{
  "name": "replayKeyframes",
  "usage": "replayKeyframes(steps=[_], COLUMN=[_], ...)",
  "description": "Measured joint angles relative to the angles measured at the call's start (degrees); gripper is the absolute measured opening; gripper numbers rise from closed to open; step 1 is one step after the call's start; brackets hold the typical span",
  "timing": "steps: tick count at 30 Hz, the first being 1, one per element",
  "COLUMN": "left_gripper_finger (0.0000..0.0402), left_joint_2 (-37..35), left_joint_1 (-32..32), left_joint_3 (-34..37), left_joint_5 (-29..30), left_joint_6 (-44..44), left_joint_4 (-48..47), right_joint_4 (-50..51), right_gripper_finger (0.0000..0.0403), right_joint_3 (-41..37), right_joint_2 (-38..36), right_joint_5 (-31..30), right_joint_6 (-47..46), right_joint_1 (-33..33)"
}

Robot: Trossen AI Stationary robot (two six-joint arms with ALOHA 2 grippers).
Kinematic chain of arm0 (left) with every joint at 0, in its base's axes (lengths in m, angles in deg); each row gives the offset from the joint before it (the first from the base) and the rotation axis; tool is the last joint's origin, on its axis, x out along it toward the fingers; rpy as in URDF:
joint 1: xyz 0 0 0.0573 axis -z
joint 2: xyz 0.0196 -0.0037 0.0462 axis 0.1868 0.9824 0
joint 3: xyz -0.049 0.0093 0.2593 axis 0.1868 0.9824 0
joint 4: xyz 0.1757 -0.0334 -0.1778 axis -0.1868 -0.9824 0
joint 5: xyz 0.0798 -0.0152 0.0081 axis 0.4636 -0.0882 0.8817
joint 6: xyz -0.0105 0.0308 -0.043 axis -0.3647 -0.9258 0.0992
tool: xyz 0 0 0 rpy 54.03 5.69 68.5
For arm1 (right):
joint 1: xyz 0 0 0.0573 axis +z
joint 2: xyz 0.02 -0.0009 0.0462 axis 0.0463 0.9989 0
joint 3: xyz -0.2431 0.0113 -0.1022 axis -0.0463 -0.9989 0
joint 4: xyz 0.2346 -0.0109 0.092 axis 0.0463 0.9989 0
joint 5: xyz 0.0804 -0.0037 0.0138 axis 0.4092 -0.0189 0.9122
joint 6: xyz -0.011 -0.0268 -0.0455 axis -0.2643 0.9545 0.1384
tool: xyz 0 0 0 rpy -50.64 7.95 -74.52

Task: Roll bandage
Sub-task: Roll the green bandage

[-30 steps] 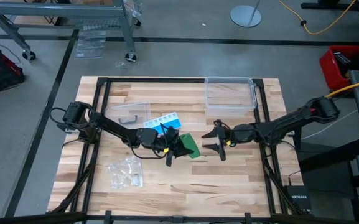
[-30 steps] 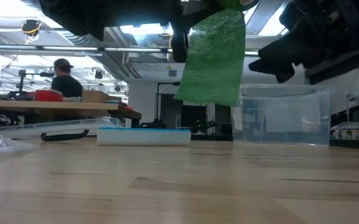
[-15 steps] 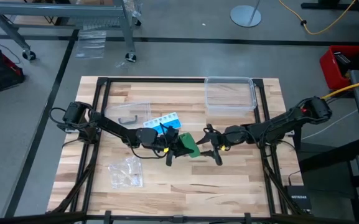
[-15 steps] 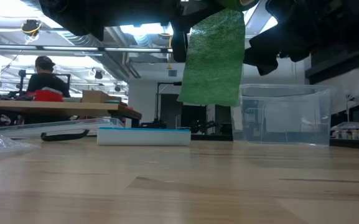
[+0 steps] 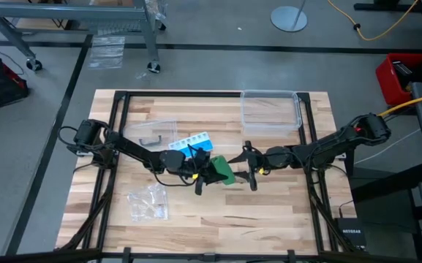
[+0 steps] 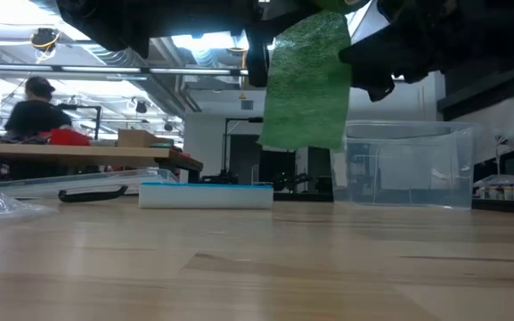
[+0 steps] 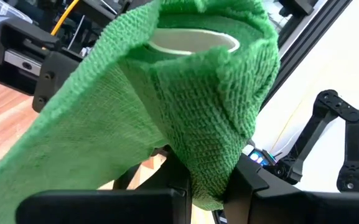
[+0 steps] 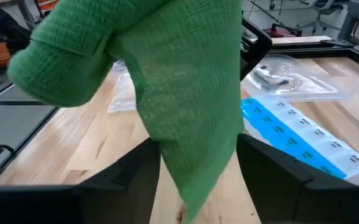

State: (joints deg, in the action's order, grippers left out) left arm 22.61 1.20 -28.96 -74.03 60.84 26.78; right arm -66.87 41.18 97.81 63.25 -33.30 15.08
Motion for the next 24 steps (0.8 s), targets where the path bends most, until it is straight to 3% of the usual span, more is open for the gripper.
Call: replayKeyframes(steps=[4, 11, 17, 24], left_gripper_finger=[0.0041, 0.0041, 0.0041, 0.0041], left_joint_2=[0.0, 0.0, -0.02, -0.02], left_joint_1=[0.0, 0.46, 0.83, 0.83], left_joint_3=[0.02, 0.01, 0.0, 0.0], left_joint_5=[0.0, 0.0, -0.04, 0.23], left_joint_6=[0.09, 0.32, 5.03, 16.1], left_joint_4=[-0.04, -0.08, -2.65, -11.54], right_joint_4=[-0.53, -0.88, -1.04, -0.25], right_gripper_finger=[0.0172, 0.0015, 0.0006, 0.0004], right_joint_3=[0.0, 0.0, 0.0, -0.04], right_joint_2=[0.0, 0.0, -0.28, -1.22], right_joint_5=[0.0, -0.04, -0.15, -6.88], right_joint_6=[-0.01, 0.54, 1.82, 4.56], right_joint_1=[0.0, -0.02, -0.07, -0.07])
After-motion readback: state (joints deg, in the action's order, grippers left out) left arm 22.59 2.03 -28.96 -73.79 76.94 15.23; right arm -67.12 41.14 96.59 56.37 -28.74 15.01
